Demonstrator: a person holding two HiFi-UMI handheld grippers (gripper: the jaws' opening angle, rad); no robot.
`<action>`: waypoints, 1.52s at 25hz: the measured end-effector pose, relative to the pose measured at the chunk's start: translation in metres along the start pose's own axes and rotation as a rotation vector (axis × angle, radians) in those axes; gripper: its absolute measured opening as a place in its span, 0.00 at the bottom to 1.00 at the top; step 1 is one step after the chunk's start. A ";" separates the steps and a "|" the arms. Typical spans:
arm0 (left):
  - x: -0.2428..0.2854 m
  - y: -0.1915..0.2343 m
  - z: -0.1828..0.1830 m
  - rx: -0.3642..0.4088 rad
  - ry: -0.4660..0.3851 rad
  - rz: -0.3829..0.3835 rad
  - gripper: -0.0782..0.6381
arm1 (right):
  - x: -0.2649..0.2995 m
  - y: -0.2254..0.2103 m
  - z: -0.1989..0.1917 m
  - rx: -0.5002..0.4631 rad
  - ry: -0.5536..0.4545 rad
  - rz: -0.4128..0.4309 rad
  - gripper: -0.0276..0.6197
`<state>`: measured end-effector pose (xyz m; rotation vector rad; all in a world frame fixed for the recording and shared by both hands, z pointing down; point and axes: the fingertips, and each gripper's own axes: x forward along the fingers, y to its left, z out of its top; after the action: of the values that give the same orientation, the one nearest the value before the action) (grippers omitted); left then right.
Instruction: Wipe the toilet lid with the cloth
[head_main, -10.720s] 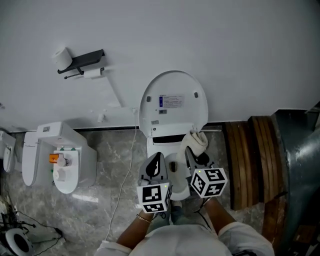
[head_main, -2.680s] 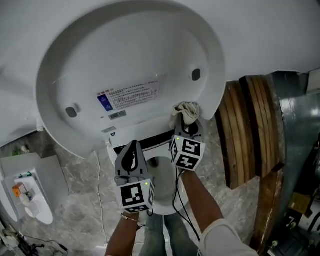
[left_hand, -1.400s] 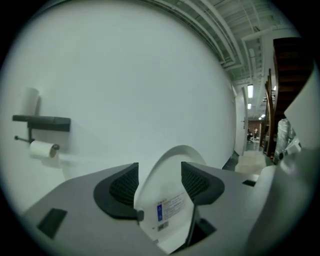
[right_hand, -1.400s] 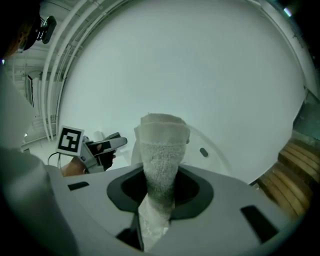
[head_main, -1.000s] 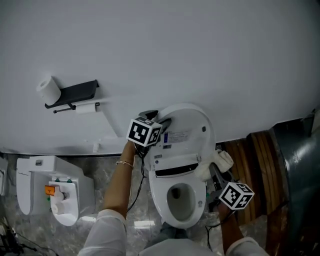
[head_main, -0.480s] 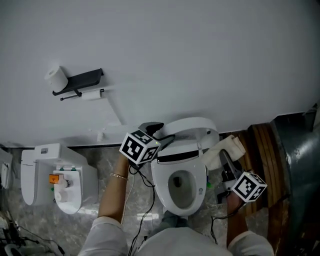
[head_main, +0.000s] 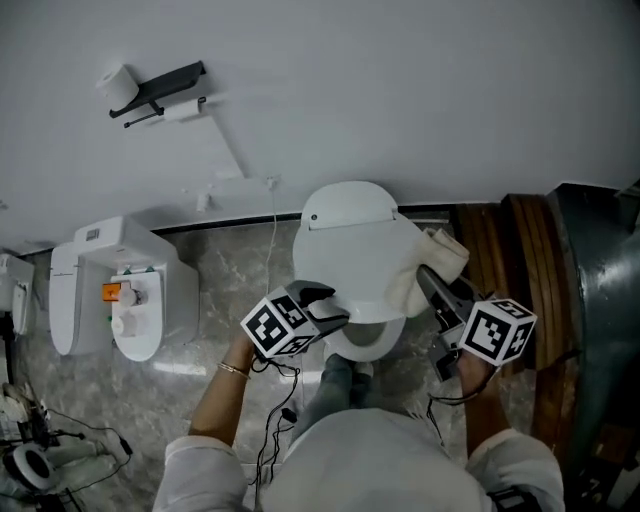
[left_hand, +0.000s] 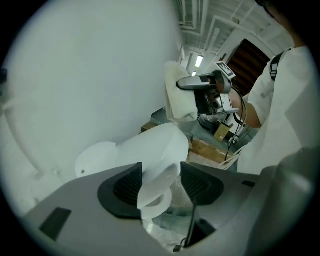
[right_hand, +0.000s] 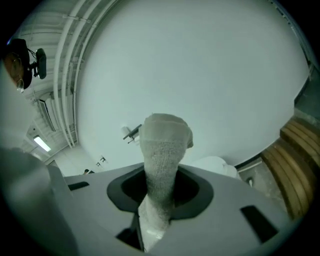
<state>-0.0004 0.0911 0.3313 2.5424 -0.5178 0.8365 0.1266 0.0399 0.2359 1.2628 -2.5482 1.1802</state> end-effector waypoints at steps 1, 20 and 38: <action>0.007 -0.010 -0.015 -0.033 -0.004 0.007 0.48 | -0.003 -0.005 -0.014 0.001 0.026 -0.009 0.20; 0.127 -0.029 -0.222 -0.568 -0.048 0.265 0.19 | 0.047 -0.116 -0.260 -0.023 0.422 -0.120 0.20; 0.211 0.000 -0.334 -0.792 0.110 0.436 0.17 | 0.094 -0.183 -0.391 0.037 0.539 -0.181 0.20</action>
<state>0.0003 0.2082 0.7081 1.6721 -1.1294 0.7088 0.0899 0.1684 0.6569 0.9834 -1.9929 1.3129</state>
